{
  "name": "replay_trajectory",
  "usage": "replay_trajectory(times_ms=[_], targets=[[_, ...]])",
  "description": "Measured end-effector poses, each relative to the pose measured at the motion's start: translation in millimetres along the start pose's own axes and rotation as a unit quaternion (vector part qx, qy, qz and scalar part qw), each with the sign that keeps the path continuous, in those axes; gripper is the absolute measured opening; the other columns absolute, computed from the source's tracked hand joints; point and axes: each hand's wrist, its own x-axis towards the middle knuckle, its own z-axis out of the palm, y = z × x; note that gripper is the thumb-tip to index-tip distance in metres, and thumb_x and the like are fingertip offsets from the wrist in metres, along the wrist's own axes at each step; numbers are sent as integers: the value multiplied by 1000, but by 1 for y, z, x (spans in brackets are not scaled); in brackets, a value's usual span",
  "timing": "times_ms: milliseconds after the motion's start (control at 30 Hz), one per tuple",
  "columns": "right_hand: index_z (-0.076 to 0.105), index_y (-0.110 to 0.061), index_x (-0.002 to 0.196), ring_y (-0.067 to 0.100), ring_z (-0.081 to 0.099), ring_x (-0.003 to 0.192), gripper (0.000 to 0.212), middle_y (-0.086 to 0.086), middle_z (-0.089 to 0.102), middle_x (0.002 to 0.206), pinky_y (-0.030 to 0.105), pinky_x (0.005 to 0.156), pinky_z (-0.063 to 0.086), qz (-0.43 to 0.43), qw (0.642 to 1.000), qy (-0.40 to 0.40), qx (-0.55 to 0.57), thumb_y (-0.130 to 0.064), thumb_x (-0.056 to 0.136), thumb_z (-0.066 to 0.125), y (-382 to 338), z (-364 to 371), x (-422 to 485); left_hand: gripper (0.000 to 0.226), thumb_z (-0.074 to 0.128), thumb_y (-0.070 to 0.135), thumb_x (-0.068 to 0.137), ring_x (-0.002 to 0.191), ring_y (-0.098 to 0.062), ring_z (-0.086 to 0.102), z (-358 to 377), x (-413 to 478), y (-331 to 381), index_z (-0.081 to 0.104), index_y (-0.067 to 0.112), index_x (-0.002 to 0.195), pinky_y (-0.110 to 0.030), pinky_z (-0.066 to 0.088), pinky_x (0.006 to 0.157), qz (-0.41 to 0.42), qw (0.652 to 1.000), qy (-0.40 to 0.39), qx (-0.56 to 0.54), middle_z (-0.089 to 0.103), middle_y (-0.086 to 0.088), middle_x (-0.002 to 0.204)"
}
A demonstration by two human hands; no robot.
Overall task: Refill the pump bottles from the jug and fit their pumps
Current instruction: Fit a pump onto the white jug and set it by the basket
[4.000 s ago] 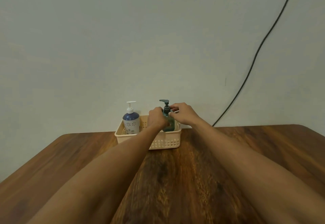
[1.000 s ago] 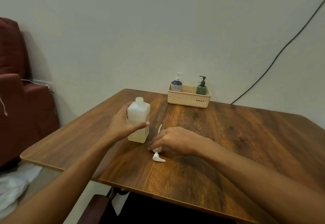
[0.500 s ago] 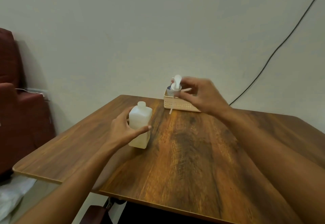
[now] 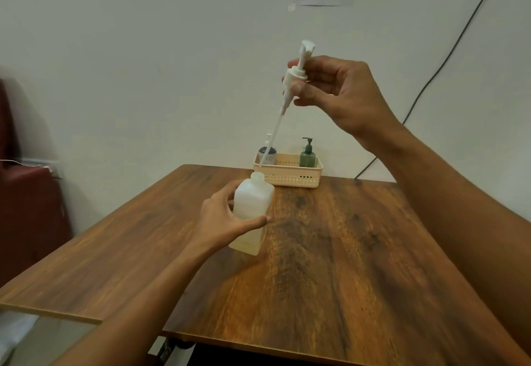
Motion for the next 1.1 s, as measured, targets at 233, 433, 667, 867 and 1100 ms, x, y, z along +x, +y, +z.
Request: replay_trajectory(times_ms=[233, 433, 667, 867, 1100], targets=[[69, -6, 135, 20, 78, 110, 41, 11, 78, 119, 42, 94, 64, 30, 999, -24, 3, -15, 96, 77, 16, 3, -6, 104, 81, 76, 52, 109, 0, 61, 9, 2, 3, 50, 39, 144, -14, 51, 80, 13, 1000, -19, -9, 62, 19, 131], [69, -7, 137, 14, 78, 109, 43, 3, 78, 121, 33, 95, 63, 69, 995, -73, -5, -14, 96, 78, 38, 21, -17, 108, 80, 77, 53, 116, -6, 62, 11, 1, 7, 49, 35, 148, -22, 54, 87, 21, 999, -25, -12, 63, 12, 137], [72, -15, 135, 5, 74, 112, 40, -5, 78, 122, 26, 96, 61, 85, 988, -128, -30, -22, 96, 79, 60, 41, -35, 103, 79, 83, 53, 110, 2, 64, 10, 2, 15, 52, 41, 143, -16, 54, 83, 28, 999, -14, -33, 65, 19, 130], [73, -17, 134, 7, 72, 118, 39, -6, 77, 126, 39, 108, 57, 88, 985, -146, -39, -26, 96, 78, 63, 43, -42, 102, 77, 85, 53, 110, -2, 66, 11, 4, 20, 55, 39, 141, -25, 58, 87, 35, 998, -13, -41, 68, 17, 128], [73, -18, 133, 4, 71, 117, 39, -12, 76, 126, 33, 107, 56, 87, 984, -148, -43, -27, 95, 79, 67, 43, -46, 97, 79, 84, 54, 109, 4, 65, 12, 7, 21, 56, 43, 139, -21, 56, 85, 40, 998, -5, -38, 68, 21, 124]])
